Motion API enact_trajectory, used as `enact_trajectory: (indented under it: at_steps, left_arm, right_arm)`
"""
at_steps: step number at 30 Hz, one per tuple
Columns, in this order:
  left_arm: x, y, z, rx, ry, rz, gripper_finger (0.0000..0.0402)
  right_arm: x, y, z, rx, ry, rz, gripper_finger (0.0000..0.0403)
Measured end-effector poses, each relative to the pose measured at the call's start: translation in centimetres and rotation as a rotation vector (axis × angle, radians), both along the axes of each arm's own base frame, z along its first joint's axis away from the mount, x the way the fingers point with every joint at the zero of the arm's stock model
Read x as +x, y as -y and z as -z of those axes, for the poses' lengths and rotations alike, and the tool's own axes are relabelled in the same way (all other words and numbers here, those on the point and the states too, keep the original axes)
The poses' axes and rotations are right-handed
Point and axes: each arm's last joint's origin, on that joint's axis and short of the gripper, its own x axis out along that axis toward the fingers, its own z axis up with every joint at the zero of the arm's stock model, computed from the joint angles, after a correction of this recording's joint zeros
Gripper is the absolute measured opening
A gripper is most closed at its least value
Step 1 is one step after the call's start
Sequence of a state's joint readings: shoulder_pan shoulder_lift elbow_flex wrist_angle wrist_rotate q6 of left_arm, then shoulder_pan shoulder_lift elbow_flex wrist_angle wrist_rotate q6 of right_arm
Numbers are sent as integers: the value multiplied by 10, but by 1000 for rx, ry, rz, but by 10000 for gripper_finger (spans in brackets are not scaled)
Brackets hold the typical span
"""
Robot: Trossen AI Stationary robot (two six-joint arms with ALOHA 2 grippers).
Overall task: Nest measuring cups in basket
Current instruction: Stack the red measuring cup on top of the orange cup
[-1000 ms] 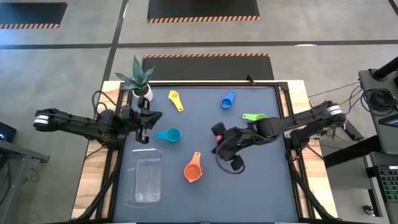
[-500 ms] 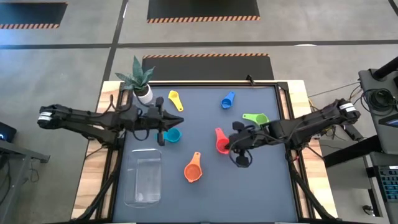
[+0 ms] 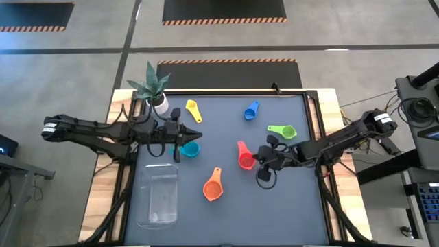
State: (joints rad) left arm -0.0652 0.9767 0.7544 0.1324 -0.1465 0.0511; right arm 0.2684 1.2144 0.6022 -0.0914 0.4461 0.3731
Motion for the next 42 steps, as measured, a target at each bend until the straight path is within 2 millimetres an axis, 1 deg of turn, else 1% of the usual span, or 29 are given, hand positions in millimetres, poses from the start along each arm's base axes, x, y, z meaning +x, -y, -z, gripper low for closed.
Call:
enact_trajectory:
  at_steps: [4, 8, 11, 14, 19, 22, 24, 28, 32, 38, 42]
  left_arm:
    - [-2, 0, 4, -4, -4, 0, 0]
    - [-2, 0, 8, -2, -15, 0, 0]
    - [-2, 0, 8, 19, -17, 2, 0]
    - [-2, 0, 7, 45, -21, 4, 0]
    - [-3, 0, 1, 105, -5, 9, 0]
    - [-3, 0, 3, 119, -32, 12, 0]
    - [-4, 0, 4, 121, -39, 12, 0]
    - [-4, 0, 4, 125, -44, 13, 0]
    - [-4, 0, 4, 125, -44, 13, 0]
    - [-4, 0, 4, 125, -45, 13, 0]
    - [-4, 0, 4, 125, -45, 13, 0]
  right_arm:
    - [-1, 2, 1, -14, 10, 38, 9]
    - [0, 2, 1, 30, 27, 77, 10]
    - [0, 2, 1, 61, 38, 104, 23]
    - [0, 2, 1, 94, 50, 133, 50]
    - [0, 2, 1, 129, 73, 197, 112]
    - [1, 4, 4, 138, 116, 301, 145]
    - [2, 5, 8, 116, 133, 340, 162]
    - [7, 4, 18, 99, 131, 351, 185]
    - [13, 2, 27, 86, 105, 349, 193]
    - [18, 1, 42, 77, 59, 362, 187]
    - [19, 0, 44, 94, 52, 358, 178]
